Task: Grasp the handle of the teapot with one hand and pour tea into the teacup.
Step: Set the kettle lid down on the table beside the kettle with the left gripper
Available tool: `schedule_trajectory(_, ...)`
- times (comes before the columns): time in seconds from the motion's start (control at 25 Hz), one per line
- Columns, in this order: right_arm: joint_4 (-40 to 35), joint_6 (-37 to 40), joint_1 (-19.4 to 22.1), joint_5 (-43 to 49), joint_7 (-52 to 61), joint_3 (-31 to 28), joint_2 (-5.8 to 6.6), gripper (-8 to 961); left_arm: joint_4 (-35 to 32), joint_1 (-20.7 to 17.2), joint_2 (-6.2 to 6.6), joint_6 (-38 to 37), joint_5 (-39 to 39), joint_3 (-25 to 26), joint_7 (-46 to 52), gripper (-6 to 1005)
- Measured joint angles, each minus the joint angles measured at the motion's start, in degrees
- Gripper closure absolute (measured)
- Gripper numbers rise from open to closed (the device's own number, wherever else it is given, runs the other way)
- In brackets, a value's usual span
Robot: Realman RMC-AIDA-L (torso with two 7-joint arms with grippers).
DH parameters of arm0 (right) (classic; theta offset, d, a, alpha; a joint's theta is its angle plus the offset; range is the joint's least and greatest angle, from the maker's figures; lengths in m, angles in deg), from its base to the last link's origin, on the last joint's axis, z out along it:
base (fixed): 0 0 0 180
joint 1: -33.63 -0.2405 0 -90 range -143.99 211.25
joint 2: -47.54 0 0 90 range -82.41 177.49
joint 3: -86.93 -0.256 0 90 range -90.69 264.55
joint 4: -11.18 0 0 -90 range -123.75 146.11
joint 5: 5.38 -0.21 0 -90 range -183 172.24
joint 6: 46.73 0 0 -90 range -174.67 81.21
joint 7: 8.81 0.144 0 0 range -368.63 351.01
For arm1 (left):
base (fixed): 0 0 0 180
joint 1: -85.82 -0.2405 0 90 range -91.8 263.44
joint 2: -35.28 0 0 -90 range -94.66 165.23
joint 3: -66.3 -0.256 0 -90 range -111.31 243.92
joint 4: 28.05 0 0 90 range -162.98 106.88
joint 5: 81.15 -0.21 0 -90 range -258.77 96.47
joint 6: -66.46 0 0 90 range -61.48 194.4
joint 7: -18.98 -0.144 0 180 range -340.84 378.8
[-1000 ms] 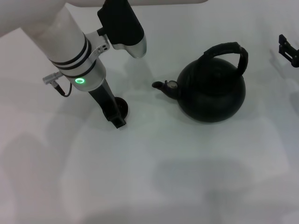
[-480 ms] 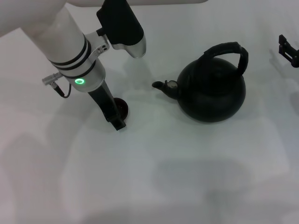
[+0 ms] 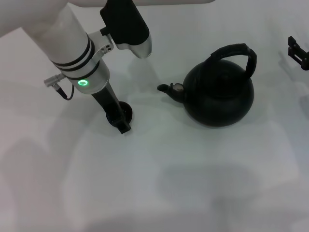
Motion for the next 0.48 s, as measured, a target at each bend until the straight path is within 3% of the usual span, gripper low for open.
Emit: schedule_trajectory(0.48,0.00,-0.02,0.14,0.00,0.00,0.00,0.00,110,-6.46,-2.26,0.22,-3.80,-1.82,-0.80,1.75,183)
